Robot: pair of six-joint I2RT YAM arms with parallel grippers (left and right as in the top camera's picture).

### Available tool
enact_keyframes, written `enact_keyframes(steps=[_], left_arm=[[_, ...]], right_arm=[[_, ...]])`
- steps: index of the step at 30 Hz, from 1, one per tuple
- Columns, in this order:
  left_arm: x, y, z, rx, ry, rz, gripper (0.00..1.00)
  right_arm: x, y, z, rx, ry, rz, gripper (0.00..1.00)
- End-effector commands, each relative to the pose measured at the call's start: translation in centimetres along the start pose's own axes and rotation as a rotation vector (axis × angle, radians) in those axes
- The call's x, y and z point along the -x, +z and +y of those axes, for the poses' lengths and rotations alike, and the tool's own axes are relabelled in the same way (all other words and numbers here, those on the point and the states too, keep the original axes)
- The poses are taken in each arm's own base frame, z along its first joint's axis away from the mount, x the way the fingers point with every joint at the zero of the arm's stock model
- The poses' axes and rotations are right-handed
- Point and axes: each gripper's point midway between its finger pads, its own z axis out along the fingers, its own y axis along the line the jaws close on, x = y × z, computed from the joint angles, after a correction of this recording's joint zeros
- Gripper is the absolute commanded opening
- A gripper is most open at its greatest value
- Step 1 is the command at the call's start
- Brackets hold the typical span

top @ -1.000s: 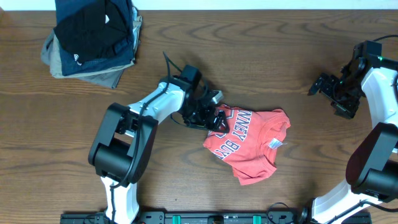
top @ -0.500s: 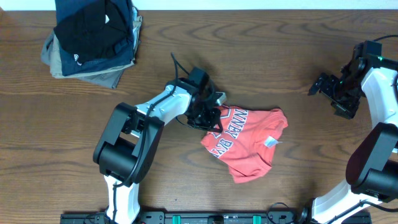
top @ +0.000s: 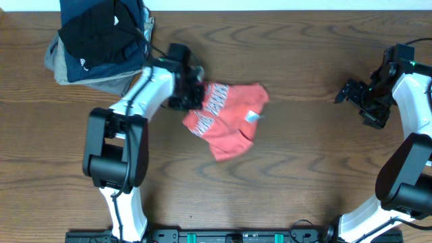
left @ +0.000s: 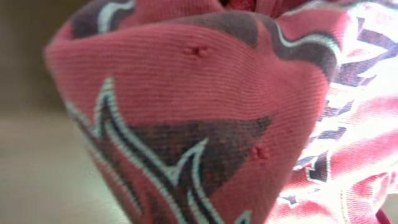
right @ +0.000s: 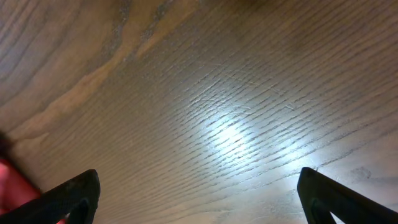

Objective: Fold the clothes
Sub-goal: 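Carry the bundle with the left gripper onto the clothes stack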

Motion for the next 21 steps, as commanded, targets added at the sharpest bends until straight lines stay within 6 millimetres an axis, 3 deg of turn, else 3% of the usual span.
enact_keyframes(steps=[1, 5, 10, 21], left_arm=[[3.7, -2.6, 3.0, 0.152, 0.072, -0.103, 0.06], [7.0, -5.9, 5.2, 0.288, 0.065, -0.208, 0.06], [10.4, -9.6, 6.1, 0.364, 0.061, -0.333, 0.06], [16.3, -14.4, 8.4, 0.447, 0.035, -0.615, 0.06]], right_arm=[[0.4, -0.6, 0.2, 0.005, -0.019, -0.021, 0.99], [0.4, -0.6, 0.2, 0.005, -0.019, -0.021, 0.99], [0.4, -0.6, 0.2, 0.005, -0.019, -0.021, 0.99], [0.4, -0.6, 0.2, 0.005, -0.019, -0.021, 0.99]])
